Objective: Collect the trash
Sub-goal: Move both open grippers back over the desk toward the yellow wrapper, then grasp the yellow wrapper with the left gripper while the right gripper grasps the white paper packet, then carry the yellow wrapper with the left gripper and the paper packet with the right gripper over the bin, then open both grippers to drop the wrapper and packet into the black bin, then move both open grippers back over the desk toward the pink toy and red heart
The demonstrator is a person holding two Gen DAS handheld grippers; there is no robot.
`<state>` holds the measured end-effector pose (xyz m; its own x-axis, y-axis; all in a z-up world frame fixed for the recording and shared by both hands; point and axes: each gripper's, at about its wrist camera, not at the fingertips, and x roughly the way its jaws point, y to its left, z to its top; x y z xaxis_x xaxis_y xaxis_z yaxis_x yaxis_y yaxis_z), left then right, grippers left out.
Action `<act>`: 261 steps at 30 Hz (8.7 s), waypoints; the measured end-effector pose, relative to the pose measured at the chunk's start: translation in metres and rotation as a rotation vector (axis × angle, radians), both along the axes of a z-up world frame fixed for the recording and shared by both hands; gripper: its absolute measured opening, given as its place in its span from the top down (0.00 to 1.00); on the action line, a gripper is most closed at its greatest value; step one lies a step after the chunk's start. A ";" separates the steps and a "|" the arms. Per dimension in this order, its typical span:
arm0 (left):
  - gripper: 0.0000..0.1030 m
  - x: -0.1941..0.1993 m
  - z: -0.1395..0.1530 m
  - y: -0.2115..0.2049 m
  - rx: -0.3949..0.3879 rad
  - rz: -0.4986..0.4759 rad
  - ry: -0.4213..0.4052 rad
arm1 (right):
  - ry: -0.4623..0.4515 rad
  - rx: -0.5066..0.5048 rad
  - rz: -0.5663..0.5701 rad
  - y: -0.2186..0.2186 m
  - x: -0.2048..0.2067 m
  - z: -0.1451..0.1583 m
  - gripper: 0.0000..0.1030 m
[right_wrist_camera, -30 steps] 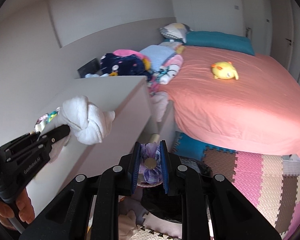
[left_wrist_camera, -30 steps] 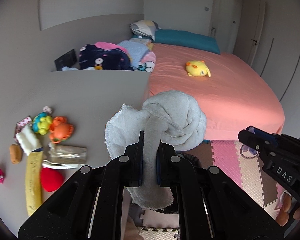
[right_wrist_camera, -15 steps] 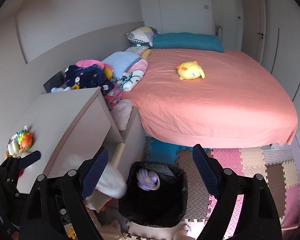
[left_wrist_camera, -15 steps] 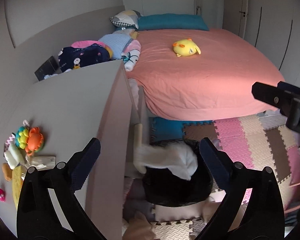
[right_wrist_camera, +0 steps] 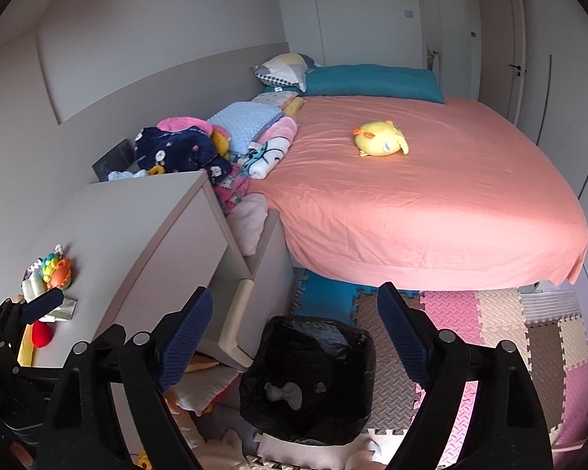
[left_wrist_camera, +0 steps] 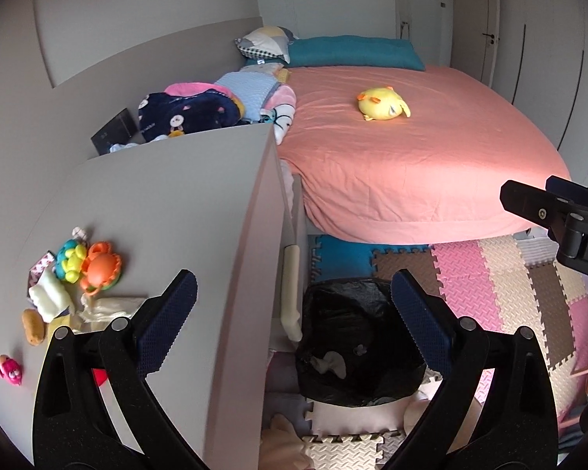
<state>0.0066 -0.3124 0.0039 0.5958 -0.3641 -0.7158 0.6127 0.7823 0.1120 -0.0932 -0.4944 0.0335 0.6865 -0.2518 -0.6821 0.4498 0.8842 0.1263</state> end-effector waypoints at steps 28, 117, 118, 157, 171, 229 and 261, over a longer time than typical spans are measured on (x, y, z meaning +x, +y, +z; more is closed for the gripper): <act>0.07 0.016 -0.001 0.140 -0.022 0.222 0.010 | 0.046 -0.039 0.226 0.124 0.049 -0.012 0.17; 0.71 0.028 0.014 0.224 -0.084 0.371 0.035 | 0.001 0.083 0.653 0.217 0.102 0.002 0.99; 0.71 0.027 0.015 0.219 -0.084 0.363 0.032 | -0.002 0.083 0.647 0.214 0.101 0.003 0.99; 0.71 0.004 0.008 0.007 -0.074 -0.022 0.086 | -0.029 0.076 0.249 0.026 0.001 0.008 0.99; 0.71 -0.008 -0.009 -0.043 -0.023 -0.129 0.131 | -0.002 0.087 0.151 -0.014 -0.012 -0.002 0.99; 0.06 0.018 -0.006 0.119 -0.017 0.127 0.097 | 0.030 0.013 0.309 0.126 0.049 -0.006 0.31; 0.06 0.042 -0.009 0.295 0.003 0.422 0.082 | 0.083 0.025 0.600 0.274 0.102 -0.034 0.26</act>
